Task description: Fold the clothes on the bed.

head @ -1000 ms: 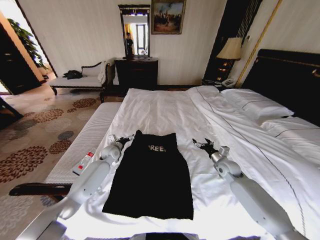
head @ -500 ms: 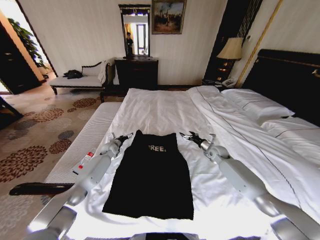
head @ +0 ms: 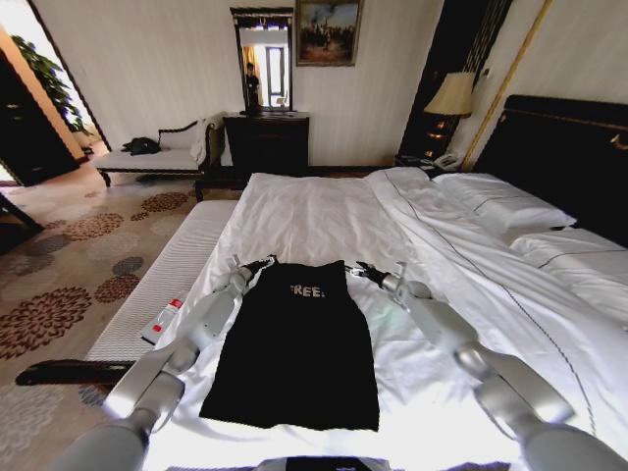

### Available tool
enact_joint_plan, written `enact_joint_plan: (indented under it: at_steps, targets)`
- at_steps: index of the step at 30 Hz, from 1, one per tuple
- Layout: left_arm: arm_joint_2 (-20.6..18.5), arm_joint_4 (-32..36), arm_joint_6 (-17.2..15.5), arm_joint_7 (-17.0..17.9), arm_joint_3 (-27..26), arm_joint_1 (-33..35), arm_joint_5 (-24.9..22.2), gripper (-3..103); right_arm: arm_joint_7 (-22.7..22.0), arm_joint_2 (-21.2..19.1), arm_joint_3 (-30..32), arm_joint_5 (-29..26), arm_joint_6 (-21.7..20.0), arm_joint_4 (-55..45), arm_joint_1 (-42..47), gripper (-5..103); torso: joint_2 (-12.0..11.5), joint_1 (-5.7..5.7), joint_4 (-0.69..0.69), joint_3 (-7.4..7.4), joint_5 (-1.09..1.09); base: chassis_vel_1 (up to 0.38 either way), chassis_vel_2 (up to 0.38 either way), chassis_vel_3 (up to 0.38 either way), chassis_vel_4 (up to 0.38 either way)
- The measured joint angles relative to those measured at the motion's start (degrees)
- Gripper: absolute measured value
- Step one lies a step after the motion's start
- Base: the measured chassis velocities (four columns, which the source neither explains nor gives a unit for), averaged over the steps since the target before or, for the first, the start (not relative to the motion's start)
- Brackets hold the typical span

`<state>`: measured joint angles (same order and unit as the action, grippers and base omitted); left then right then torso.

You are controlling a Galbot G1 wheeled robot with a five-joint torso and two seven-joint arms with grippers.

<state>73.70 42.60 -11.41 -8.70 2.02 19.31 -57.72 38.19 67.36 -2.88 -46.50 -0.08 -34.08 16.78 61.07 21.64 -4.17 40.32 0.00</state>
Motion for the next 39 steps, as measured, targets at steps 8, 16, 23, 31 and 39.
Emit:
enact_joint_plan:
  at_steps: [8,16,23,31,39]
  targets:
    - [0.31,-0.96,0.36,-0.71,0.26,-0.56,0.25,100,-0.64,4.04,2.56,5.94,1.92,3.93,-1.49,100,0.01,-0.01,-0.03,-0.01,0.0,0.0,0.0,0.0,0.0]
    - [-0.95,1.7,0.42,-0.49,0.12,1.32,0.16,100,-1.82,1.6,4.21,10.15,3.31,3.58,0.82,100,0.01,-0.02,-0.05,-0.02,0.0,0.0,0.0,0.0,0.0]
    - [-1.06,3.38,0.43,0.24,0.26,1.57,0.16,100,-2.72,2.55,4.18,11.28,3.19,4.64,0.86,99,0.01,-0.01,-0.02,-0.01,0.0,0.0,0.0,0.0,0.0]
    - [-1.3,4.01,0.43,0.53,0.33,1.52,0.07,100,-3.19,3.78,3.99,12.13,2.98,6.58,-0.48,76,0.01,-0.02,-0.04,-0.02,0.0,0.0,0.0,0.0,0.0]
    - [-1.42,3.67,0.43,0.54,0.34,1.38,0.06,100,-4.02,4.43,3.78,12.41,2.84,7.06,-0.31,44,0.01,-0.01,-0.03,-0.01,0.0,0.0,0.0,0.0,0.0]
